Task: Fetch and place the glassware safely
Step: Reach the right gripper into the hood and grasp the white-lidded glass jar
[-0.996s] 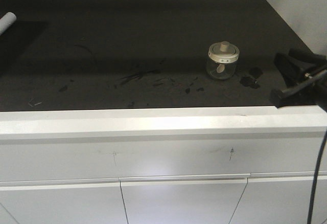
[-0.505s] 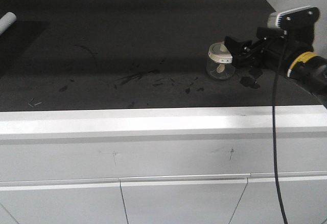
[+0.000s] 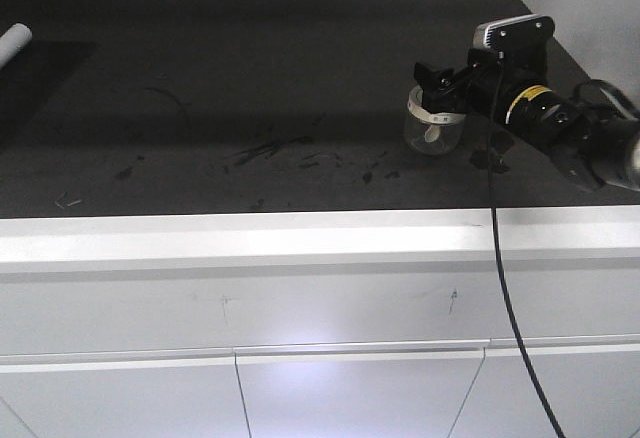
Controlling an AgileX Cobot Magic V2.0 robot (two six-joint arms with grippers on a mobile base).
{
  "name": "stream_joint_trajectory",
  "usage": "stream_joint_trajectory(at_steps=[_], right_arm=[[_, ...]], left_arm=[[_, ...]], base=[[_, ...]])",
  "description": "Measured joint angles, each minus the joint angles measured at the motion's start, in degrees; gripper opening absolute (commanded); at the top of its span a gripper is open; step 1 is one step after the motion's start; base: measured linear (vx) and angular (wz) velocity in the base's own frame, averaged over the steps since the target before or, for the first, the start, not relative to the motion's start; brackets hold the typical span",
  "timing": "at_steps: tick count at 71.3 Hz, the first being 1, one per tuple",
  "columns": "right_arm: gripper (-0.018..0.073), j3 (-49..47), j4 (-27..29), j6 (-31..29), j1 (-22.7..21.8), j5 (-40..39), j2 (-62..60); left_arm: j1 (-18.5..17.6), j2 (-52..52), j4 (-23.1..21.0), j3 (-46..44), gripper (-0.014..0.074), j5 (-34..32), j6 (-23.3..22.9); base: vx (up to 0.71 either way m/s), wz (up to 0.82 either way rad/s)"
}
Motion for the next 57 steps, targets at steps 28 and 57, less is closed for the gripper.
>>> stream_joint_trajectory(at_steps=[28, 57], right_arm=[[0.0487, -3.84, 1.06, -1.2, 0.0, -2.27, 6.89], [-0.001, -4.11, 1.45, -1.42, 0.06, -3.04, 6.89]], left_arm=[[0.0, 0.0, 0.0, 0.0, -0.0007, 0.0, 0.0], [0.0, 0.0, 0.0, 0.0, -0.0007, 0.0, 0.0]], base=[[0.0, 0.0], [0.0, 0.0]])
